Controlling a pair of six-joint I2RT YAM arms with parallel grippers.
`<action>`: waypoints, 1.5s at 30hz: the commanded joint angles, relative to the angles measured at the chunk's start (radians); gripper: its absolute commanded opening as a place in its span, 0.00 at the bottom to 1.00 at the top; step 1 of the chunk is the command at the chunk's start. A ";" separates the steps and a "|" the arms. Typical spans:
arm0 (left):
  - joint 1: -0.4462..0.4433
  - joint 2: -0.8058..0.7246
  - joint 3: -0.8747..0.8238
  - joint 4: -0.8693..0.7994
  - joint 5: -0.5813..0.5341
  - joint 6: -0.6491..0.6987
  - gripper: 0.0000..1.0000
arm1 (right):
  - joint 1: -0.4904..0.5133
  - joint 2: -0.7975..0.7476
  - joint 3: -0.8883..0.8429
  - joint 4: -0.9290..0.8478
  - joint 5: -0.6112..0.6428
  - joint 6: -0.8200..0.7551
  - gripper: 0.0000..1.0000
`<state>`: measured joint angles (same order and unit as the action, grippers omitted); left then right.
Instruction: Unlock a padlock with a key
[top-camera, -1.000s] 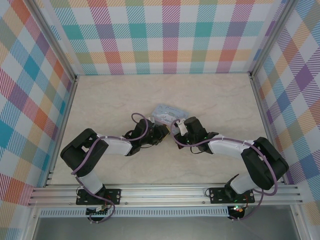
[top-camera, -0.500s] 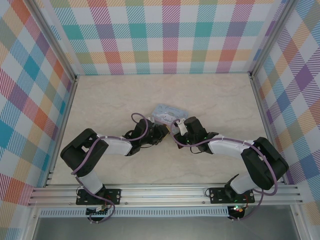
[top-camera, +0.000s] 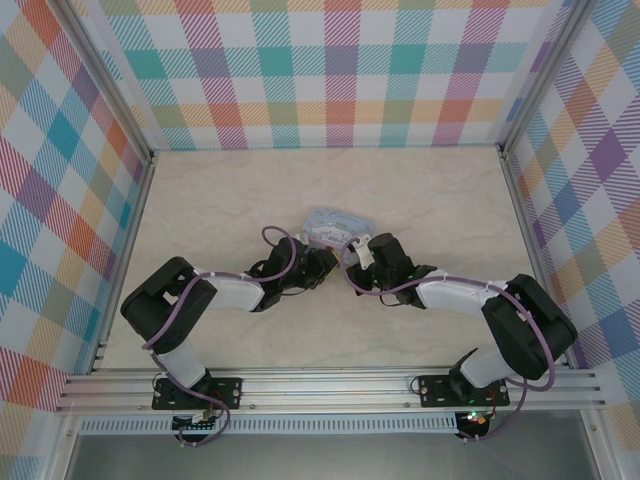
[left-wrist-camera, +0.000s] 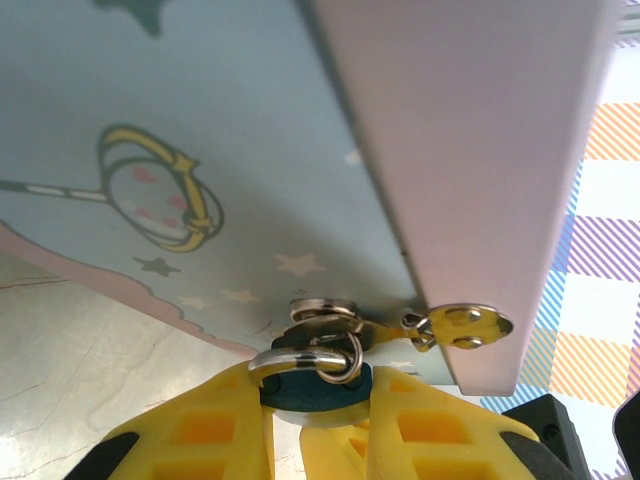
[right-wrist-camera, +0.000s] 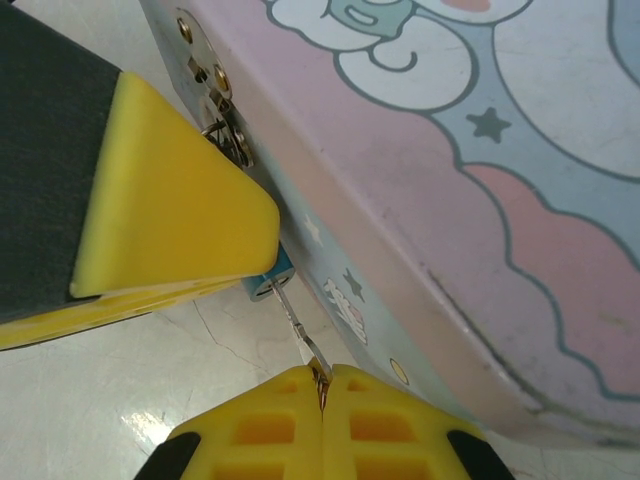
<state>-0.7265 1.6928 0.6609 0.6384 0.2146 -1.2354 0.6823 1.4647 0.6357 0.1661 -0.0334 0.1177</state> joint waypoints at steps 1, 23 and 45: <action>-0.034 -0.015 0.002 0.021 0.032 -0.014 0.02 | 0.009 -0.004 0.002 0.106 -0.003 -0.028 0.04; -0.042 -0.016 0.012 0.022 0.037 -0.022 0.02 | 0.010 0.040 0.009 0.278 -0.106 0.016 0.05; -0.043 -0.009 -0.007 0.052 0.005 -0.013 0.01 | -0.005 0.022 -0.015 0.280 -0.195 0.205 0.11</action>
<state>-0.7319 1.6928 0.6586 0.6571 0.1711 -1.2453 0.6605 1.5143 0.6197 0.3222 -0.1272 0.3061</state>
